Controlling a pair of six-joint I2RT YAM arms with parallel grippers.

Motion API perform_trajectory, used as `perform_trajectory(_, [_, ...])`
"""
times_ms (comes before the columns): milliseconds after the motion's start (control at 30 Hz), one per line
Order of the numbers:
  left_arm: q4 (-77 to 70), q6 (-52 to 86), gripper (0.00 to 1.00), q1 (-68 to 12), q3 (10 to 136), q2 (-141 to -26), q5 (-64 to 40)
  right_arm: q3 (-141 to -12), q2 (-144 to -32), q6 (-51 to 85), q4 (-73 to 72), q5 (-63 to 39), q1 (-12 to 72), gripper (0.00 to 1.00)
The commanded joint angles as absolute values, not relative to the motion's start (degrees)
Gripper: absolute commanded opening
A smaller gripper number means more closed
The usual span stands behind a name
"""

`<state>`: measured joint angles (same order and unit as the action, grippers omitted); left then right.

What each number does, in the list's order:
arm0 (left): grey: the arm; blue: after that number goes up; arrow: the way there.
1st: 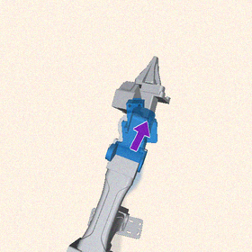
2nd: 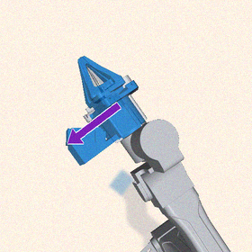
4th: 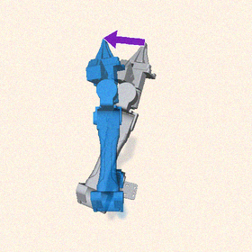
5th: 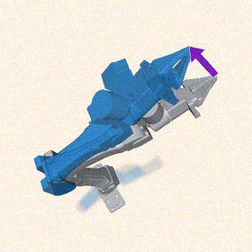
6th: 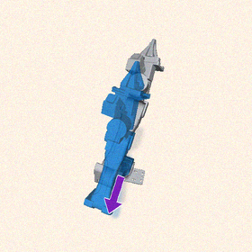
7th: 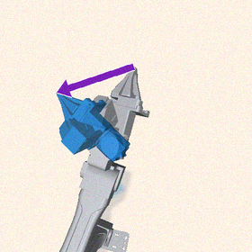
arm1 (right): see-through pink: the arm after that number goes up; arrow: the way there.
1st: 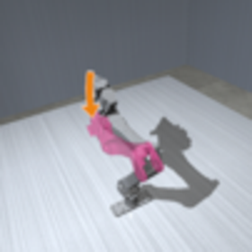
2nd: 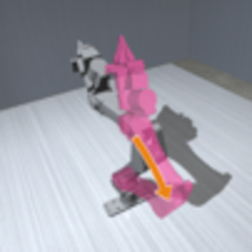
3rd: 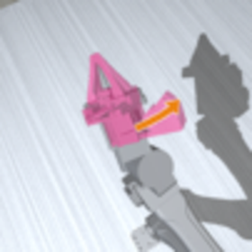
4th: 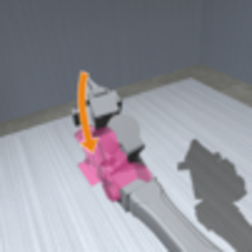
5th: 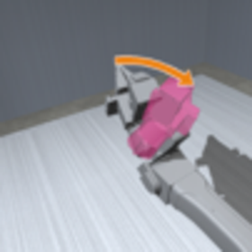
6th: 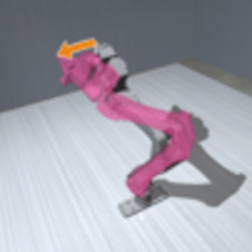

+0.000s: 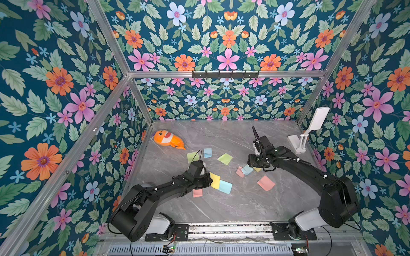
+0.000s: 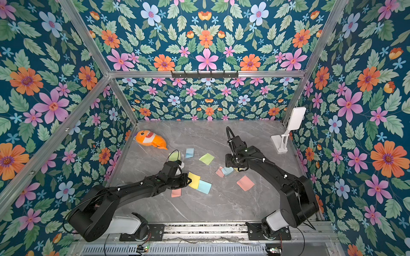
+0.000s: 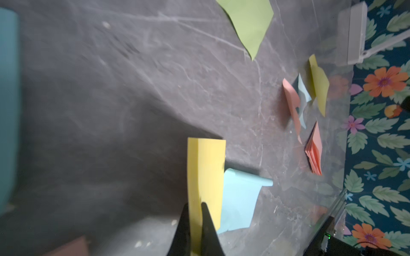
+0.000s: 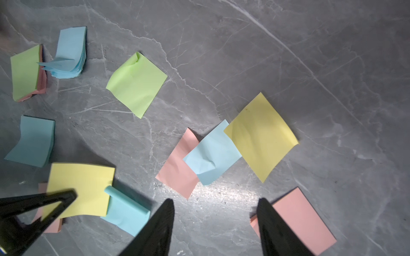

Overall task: Tear off pages from different memo pads
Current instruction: Move the paper at the center of the board, then place the memo pad at the center of the board.

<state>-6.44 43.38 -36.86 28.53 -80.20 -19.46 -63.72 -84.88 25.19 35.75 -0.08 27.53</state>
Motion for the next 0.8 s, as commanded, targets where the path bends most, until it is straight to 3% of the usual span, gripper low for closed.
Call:
perform_trajectory(0, [-12.38,47.33,0.00,-40.72,28.45,-83.16,-18.00,-63.04,-83.38,27.36,33.67,-2.03,27.60,0.61])
perform_trajectory(133, [-19.71,50.78,0.00,-44.24,30.83,-88.16,-19.83,-63.26,-82.94,28.34,33.57,-2.38,27.68,0.60])
perform_trajectory(233, [-16.13,49.79,0.00,-43.42,32.39,-87.94,-19.89,-62.70,-81.63,28.72,33.14,-1.38,27.99,0.60])
perform_trajectory(500, [-13.66,44.02,0.00,-38.42,31.49,-80.54,-22.25,-61.44,-81.05,29.53,33.24,-0.10,28.67,0.59])
perform_trajectory(667, [-12.64,41.75,0.00,-31.23,32.16,-83.44,-20.72,-60.79,-81.31,29.67,35.93,-0.14,28.92,0.59])
perform_trajectory(767, [-10.05,38.50,0.00,-30.85,34.05,-86.51,-17.29,-59.50,-79.66,29.32,39.27,1.79,28.91,0.59])
